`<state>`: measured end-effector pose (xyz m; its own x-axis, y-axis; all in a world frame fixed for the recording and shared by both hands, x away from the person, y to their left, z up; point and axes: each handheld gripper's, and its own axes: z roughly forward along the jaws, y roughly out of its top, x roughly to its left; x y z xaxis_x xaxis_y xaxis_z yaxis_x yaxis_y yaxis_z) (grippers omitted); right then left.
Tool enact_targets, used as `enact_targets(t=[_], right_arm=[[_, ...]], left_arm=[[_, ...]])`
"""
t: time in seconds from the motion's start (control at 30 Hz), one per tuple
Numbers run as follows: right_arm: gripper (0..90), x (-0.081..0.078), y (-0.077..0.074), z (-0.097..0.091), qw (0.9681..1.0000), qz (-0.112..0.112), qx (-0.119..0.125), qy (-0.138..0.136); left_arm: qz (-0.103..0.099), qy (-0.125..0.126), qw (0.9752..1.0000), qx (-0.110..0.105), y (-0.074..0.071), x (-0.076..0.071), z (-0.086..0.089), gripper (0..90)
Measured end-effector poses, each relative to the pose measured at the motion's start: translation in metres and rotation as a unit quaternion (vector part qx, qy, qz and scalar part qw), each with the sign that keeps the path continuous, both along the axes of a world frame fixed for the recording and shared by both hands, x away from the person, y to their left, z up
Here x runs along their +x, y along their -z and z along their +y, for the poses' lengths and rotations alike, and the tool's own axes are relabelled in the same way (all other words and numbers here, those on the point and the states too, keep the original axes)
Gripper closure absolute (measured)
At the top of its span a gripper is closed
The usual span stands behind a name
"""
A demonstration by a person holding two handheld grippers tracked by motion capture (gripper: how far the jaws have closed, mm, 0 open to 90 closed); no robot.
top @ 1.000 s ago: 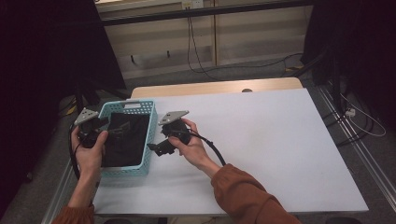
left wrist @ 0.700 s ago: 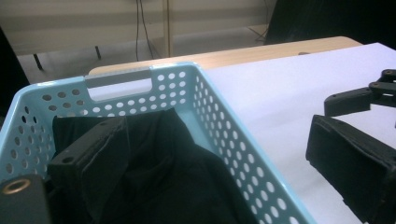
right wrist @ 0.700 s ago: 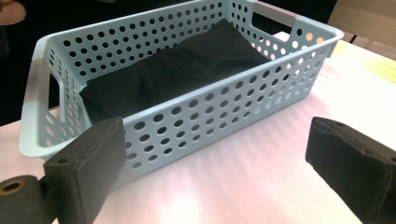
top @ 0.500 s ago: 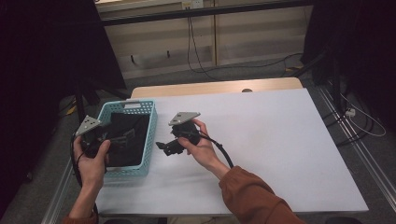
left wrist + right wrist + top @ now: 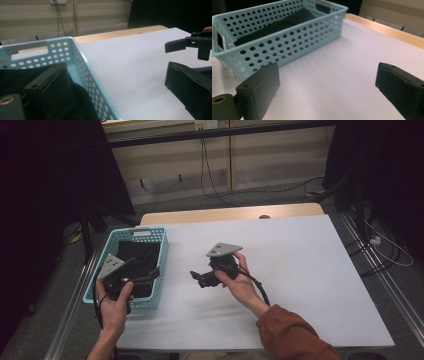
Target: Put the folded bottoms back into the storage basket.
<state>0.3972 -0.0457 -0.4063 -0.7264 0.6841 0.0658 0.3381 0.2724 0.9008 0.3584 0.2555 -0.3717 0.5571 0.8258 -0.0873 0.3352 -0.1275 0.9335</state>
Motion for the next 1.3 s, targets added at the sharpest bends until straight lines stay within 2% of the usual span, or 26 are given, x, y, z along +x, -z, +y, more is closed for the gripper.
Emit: enact_targets(t=[0.07,0.1,0.17,0.27,0.33,0.4,0.47,0.6,0.7,0.77,0.9,1.03,1.17,1.23,1.3], right_arm=[[5.0,-0.005,0.001,-0.012,0.9999,-0.004,-0.004,0.016],[5.1,-0.011,0.001,-0.024,0.9995,-0.008,-0.01,0.03],[5.1,-0.014,0.002,-0.028,0.9994,-0.01,-0.012,0.032],[5.1,-0.024,0.003,-0.049,0.9981,-0.018,-0.019,0.056],[5.1,-0.031,0.004,-0.062,0.9973,-0.02,-0.015,0.069],[5.1,-0.037,0.004,-0.073,0.9961,-0.023,-0.022,0.083],[5.0,-0.043,0.005,-0.086,0.9952,-0.023,-0.019,0.093],[4.9,-0.059,0.01,-0.112,0.9921,-0.023,-0.016,0.122],[4.9,-0.071,0.012,-0.13,0.9889,-0.024,-0.015,0.146],[4.4,-0.081,0.011,-0.141,0.987,-0.031,-0.008,0.157],[3.9,-0.092,0.014,-0.153,0.9849,-0.036,-0.015,0.169],[3.9,-0.105,0.019,-0.167,0.9812,-0.03,-0.013,0.19],[3.7,-0.114,0.019,-0.178,0.9777,-0.042,-0.016,0.205],[3.7,-0.115,0.021,-0.183,0.9765,-0.028,0.001,0.214],[4.0,-0.115,0.02,-0.184,0.9747,-0.034,0.003,0.221]], left_arm=[[0.001,0.008,1.0,-0.002,0.002,-0.004,-0.005,5.2],[0.0,0.01,0.9999,0.002,0.003,-0.006,-0.009,5.1],[-0.003,0.018,0.9998,0.007,0.005,-0.01,-0.013,5.1],[-0.003,0.029,0.9995,0.011,0.009,-0.015,-0.021,5.1],[-0.003,0.036,0.9992,0.017,0.011,-0.018,-0.025,5.1],[-0.003,0.044,0.9987,0.024,0.012,-0.021,-0.03,5.1],[-0.008,0.04,0.9984,0.039,0.014,-0.024,-0.034,5.5],[-0.011,0.032,0.9991,0.025,0.019,-0.03,-0.037,5.5],[-0.008,0.025,0.9994,0.023,0.025,-0.036,-0.04,5.4],[-0.002,0.031,0.9993,0.021,0.028,-0.04,-0.042,5.4],[-0.008,0.036,0.9992,0.017,0.027,-0.043,-0.039,5.3],[-0.011,0.035,0.9988,0.032,0.03,-0.046,-0.038,5.3],[-0.008,0.033,0.9985,0.043,0.031,-0.047,-0.042,5.3],[-0.002,0.035,0.9986,0.04,0.031,-0.048,-0.043,5.2],[0.0,0.038,0.9985,0.041,0.031,-0.048,-0.044,5.3]])
